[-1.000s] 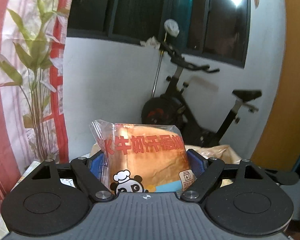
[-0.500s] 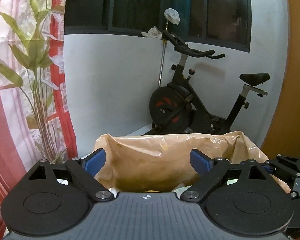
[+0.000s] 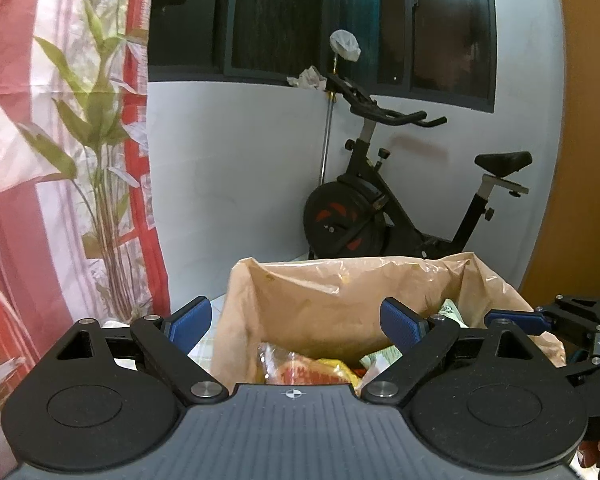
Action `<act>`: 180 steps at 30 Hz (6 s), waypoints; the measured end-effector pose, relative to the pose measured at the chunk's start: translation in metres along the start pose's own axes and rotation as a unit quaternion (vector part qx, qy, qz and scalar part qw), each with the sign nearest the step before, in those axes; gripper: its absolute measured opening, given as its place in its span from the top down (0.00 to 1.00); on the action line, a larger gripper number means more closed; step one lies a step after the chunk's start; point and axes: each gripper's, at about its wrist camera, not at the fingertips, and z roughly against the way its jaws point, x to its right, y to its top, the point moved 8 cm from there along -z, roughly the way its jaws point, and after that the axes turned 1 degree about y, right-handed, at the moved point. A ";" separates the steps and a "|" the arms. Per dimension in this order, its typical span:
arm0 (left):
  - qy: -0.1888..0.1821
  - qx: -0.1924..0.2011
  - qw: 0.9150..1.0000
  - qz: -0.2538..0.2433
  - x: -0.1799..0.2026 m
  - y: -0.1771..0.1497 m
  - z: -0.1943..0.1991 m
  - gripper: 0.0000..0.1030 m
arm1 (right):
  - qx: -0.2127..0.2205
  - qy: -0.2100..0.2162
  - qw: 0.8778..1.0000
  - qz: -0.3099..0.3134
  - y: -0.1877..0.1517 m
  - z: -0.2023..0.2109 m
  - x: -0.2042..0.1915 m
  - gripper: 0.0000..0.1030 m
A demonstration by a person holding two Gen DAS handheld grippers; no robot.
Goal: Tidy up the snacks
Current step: 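Open both tools to drop the bread bag and crackers into the box, then move both tools back to the remaining snacks on the table, then grasp the blue-dotted white packet with the right tool while the left tool grasps the orange-striped bar, then lift the blue-dotted packet and orange-striped bar off the table with both tools, then carry the blue-dotted packet and striped bar to the paper-lined box with both tools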
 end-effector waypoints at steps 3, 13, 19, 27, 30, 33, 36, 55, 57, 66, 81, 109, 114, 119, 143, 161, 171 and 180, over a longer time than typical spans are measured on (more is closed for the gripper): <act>-0.003 0.004 1.000 0.000 -0.005 -0.006 0.017 0.10 | 0.007 0.007 1.000 0.002 -0.001 0.010 -0.010 0.37; -0.001 -0.002 1.000 0.013 -0.023 -0.051 0.059 0.10 | 0.040 0.028 0.999 -0.013 -0.015 0.045 -0.045 0.35; 0.004 -0.029 0.999 0.023 -0.034 -0.090 0.066 0.10 | 0.045 0.032 0.998 -0.011 -0.042 0.060 -0.063 0.35; 0.009 -0.077 0.996 0.052 -0.050 -0.143 0.059 0.11 | 0.013 0.036 0.999 -0.028 -0.098 0.066 -0.067 0.35; 0.012 -0.098 0.994 0.048 -0.051 -0.160 0.054 0.11 | -0.013 0.034 0.999 -0.024 -0.120 0.062 -0.068 0.35; 0.009 -0.114 0.993 0.042 -0.048 -0.173 0.051 0.11 | -0.036 0.036 0.998 -0.026 -0.140 0.056 -0.069 0.35; 0.005 -0.124 0.992 0.037 -0.043 -0.185 0.049 0.11 | -0.055 0.033 0.997 -0.036 -0.156 0.051 -0.065 0.35; 0.017 -0.160 0.987 0.010 -0.025 -0.216 -0.015 0.19 | -0.121 -0.048 0.971 -0.203 -0.193 -0.020 -0.004 0.27; 0.025 -0.163 0.986 0.012 -0.026 -0.218 -0.021 0.19 | -0.121 -0.062 0.973 -0.188 -0.195 -0.025 -0.007 0.24; 0.040 -0.177 0.983 0.020 -0.035 -0.226 -0.037 0.20 | -0.118 -0.080 0.973 -0.180 -0.207 -0.029 -0.003 0.20; 0.041 -0.188 0.980 0.055 -0.040 -0.238 -0.025 0.62 | -0.091 -0.053 0.975 -0.194 -0.216 -0.021 0.000 0.38; 0.053 -0.180 0.981 0.050 -0.036 -0.257 0.013 0.55 | -0.107 -0.046 0.987 -0.110 -0.219 -0.020 -0.030 0.37; 0.055 -0.174 0.981 0.059 -0.041 -0.257 0.017 0.62 | -0.101 -0.057 0.986 -0.119 -0.219 -0.015 -0.028 0.31; 0.056 -0.169 0.982 0.062 -0.041 -0.255 0.020 0.62 | -0.099 -0.059 0.987 -0.116 -0.219 -0.010 -0.029 0.29; 0.039 -0.137 0.987 0.072 -0.035 -0.243 0.030 0.62 | -0.112 -0.025 0.985 -0.126 -0.223 0.014 -0.032 0.47; 0.031 -0.083 0.994 0.070 -0.046 -0.192 0.062 0.62 | -0.083 0.126 0.988 -0.038 -0.163 0.034 -0.094 0.51; 0.006 0.010 0.999 0.048 -0.035 -0.095 0.084 0.62 | 0.008 0.184 0.983 -0.011 -0.063 0.065 -0.098 0.51; -0.047 0.037 0.998 0.022 0.003 -0.011 0.046 0.62 | 0.046 0.108 0.993 0.002 0.027 0.041 -0.043 0.51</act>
